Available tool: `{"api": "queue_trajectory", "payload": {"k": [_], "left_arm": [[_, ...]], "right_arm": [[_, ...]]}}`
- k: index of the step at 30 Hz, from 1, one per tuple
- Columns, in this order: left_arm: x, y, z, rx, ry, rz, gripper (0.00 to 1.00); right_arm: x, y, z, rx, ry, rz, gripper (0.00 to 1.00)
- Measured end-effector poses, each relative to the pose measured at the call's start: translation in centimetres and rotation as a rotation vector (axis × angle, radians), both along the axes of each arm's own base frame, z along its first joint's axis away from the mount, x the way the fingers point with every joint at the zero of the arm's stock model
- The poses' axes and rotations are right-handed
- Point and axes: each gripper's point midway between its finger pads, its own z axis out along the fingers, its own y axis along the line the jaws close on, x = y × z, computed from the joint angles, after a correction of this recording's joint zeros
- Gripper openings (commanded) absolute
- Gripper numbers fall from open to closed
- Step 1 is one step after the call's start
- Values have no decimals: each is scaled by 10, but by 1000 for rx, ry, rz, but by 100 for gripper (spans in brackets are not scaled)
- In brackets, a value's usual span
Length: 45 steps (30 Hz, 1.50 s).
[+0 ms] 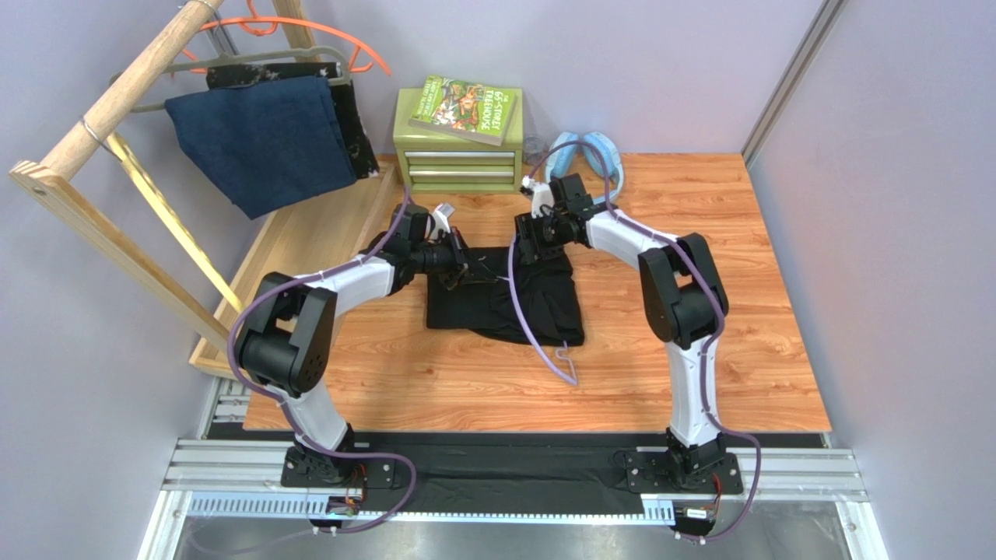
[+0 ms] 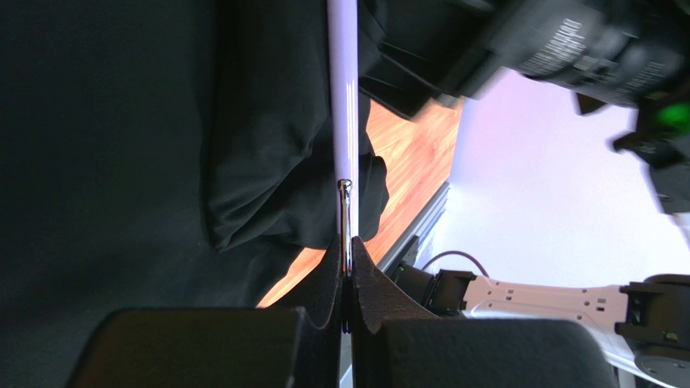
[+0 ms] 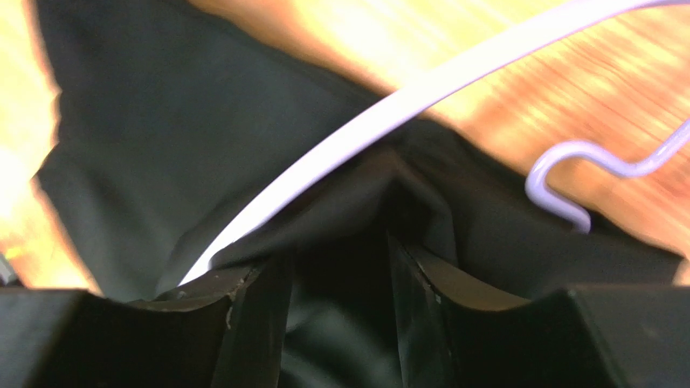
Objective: Place the trousers on the hanger
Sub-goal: Place trousers on hanger
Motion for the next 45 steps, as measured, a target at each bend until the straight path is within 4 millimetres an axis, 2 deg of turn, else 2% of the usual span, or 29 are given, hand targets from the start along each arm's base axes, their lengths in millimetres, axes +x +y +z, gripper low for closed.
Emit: {"api": "queue_trajectory", "payload": {"k": [2, 6, 8, 11, 13, 16, 20, 23, 26, 28, 31, 34, 37, 38, 41, 43, 45], "left_arm": [[0, -1, 2, -2, -4, -1, 0], [2, -2, 11, -12, -24, -1, 0], [4, -3, 14, -15, -33, -1, 0], [4, -3, 15, -17, -35, -1, 0], [4, -3, 15, -16, -35, 0, 0], [4, -3, 15, -17, -34, 0, 0], [4, -3, 16, -18, -31, 2, 0], [5, -3, 15, -17, -30, 5, 0], [3, -2, 14, -12, -17, 6, 0], [4, -1, 14, -12, -19, 9, 0], [3, -3, 14, -12, -19, 5, 0], [2, -4, 14, -13, -19, 1, 0], [2, -4, 15, -14, -21, 1, 0], [2, -4, 15, -14, -22, 1, 0], [3, -4, 15, -15, -25, 1, 0], [3, -4, 15, -16, -26, 1, 0], [3, -4, 15, -16, -26, 1, 0]], "right_arm": [[-5, -7, 16, 1, -14, 25, 49], [-13, -17, 74, 51, -95, 76, 30], [-19, -20, 101, 82, -142, 99, 24], [-24, -21, 117, 108, -168, 117, 19], [-24, -18, 112, 118, -156, 122, 16], [-19, -10, 86, 137, -90, 111, 15], [-18, 1, 32, 133, 33, 86, 29], [-28, 11, 5, 129, 103, 83, 35], [-34, 14, 6, 131, 114, 90, 38], [-37, 10, 17, 143, 116, 95, 38], [-46, -5, 53, 169, 102, 103, 39], [-58, -27, 93, 183, 43, 115, 34], [-71, -45, 113, 172, 7, 125, 37], [-76, -47, 112, 165, 14, 130, 44], [-97, -51, 88, 137, 101, 146, 50], [-111, -54, 66, 114, 189, 147, 48], [-123, -56, 47, 97, 269, 146, 38]]}}
